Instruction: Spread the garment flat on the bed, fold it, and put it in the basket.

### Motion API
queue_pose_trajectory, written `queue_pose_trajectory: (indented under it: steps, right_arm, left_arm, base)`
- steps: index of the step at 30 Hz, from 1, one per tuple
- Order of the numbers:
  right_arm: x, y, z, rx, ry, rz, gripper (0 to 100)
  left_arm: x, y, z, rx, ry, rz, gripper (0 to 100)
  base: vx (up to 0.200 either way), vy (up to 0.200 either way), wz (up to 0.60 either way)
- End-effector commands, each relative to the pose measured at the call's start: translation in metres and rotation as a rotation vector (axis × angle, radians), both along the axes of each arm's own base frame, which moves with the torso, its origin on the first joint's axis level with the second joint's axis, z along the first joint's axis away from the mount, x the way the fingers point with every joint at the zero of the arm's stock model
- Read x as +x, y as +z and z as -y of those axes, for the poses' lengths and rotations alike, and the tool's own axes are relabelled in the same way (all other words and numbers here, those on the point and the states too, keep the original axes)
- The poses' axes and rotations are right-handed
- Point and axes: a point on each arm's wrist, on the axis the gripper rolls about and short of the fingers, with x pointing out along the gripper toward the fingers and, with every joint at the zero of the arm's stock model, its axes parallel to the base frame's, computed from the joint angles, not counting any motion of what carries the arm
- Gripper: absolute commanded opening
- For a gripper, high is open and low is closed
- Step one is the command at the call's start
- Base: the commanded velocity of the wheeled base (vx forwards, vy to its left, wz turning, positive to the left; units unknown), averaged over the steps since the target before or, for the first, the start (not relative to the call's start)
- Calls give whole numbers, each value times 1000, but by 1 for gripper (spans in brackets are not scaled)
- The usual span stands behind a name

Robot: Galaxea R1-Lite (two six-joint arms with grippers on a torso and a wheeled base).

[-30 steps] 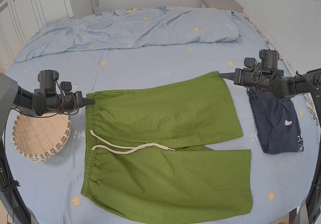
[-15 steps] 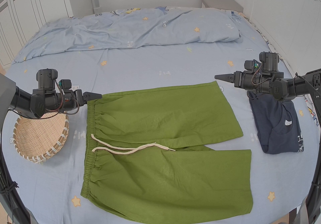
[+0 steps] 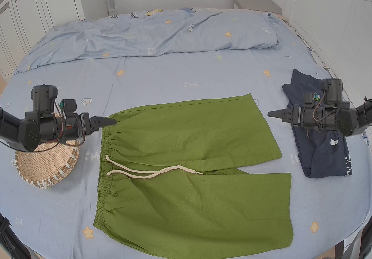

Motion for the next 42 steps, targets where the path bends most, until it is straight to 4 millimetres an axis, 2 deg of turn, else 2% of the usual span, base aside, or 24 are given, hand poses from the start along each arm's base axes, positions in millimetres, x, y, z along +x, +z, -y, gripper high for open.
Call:
queue_pose_trajectory:
  steps: [1,2,3,4,6,7,8,13,16,19,22,24,29,42]
  right_arm:
    - [-81,9,15,7,-45,-1,100]
    - [-93,5,15,8,-47,-8,100]
    - [-95,5,15,8,-47,-8,100]
    - [-108,0,15,8,-47,-19,100]
    - [-121,-6,14,7,-43,-36,100]
    - [-122,-7,13,7,-41,-36,100]
    - [-130,-11,12,8,-37,-49,100]
    - [-147,-21,11,17,-37,-70,100]
    - [-148,-23,7,19,-23,-62,100]
    - [-148,-25,6,20,-19,-62,100]
    - [-149,-26,6,20,-19,-63,100]
    - [-149,-25,6,20,-19,-60,100]
    - [-149,-24,6,21,-19,-55,100]
    - [-149,-22,7,31,-28,-43,100]
  left_arm:
    - [-75,-21,5,-29,-4,-144,100]
    - [-93,-33,5,-32,-4,-194,100]
    - [-94,-34,5,-32,-4,-198,100]
    - [-114,-46,5,-45,-9,-248,100]
    - [-137,-57,4,-73,-24,-285,100]
    - [-138,-58,4,-75,-25,-287,100]
    - [-154,-64,1,-98,-15,-291,100]
    - [-188,-83,0,-125,-14,-314,100]
    - [-201,-92,2,-131,-18,-349,100]
    - [-201,-99,2,-137,-23,-383,100]
    - [-195,-105,1,-140,-16,-415,100]
    - [-187,-115,-2,-142,-8,-457,100]
    - [-186,-130,-4,-97,-36,-444,100]
    - [-186,-131,-2,-79,-75,-419,100]
  base:
    - [0,0,0]
    - [0,0,0]
    - [0,0,0]
    - [0,0,0]
    - [0,0,0]
    - [0,0,0]
    - [0,0,0]
    - [0,0,0]
    - [0,0,0]
    - [0,0,0]
    - [0,0,0]
    - [0,0,0]
    - [0,0,0]
    - [0,0,0]
